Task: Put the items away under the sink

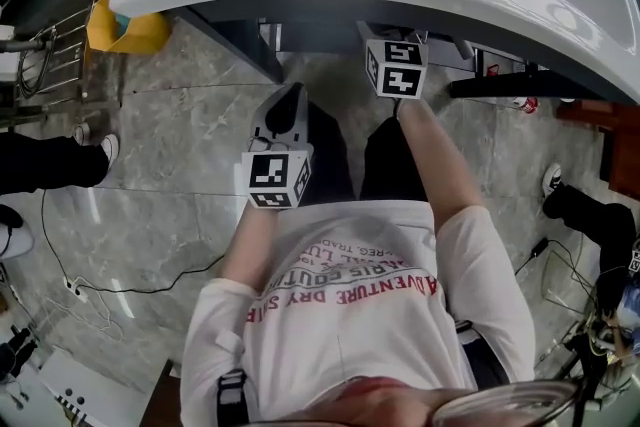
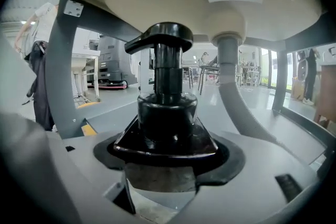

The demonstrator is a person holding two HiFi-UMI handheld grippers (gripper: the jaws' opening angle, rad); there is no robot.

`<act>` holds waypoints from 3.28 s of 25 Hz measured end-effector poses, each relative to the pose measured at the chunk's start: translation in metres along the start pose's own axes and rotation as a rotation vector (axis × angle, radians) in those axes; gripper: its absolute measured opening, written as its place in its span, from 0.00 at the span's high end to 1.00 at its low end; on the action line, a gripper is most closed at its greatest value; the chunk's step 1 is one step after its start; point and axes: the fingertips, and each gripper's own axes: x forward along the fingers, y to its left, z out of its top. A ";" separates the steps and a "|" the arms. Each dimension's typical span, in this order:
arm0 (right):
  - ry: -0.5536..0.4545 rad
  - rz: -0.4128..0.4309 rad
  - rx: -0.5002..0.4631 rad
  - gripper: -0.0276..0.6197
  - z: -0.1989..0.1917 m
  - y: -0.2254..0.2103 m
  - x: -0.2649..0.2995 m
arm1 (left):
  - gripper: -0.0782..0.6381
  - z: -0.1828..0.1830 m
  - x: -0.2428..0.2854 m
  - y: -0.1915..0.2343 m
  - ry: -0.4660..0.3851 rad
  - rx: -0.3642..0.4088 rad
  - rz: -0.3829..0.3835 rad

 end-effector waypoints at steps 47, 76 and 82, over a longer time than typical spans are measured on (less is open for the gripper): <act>-0.223 0.050 0.096 0.92 0.062 0.013 -0.184 | 0.85 0.060 0.010 -0.101 0.046 0.006 -0.145; -0.292 0.027 0.078 0.92 0.432 -0.022 -0.473 | 0.85 0.472 -0.217 -0.250 -0.181 0.100 -0.096; -0.306 0.015 0.106 0.92 0.432 -0.020 -0.501 | 0.85 0.483 -0.240 -0.260 -0.221 0.110 -0.088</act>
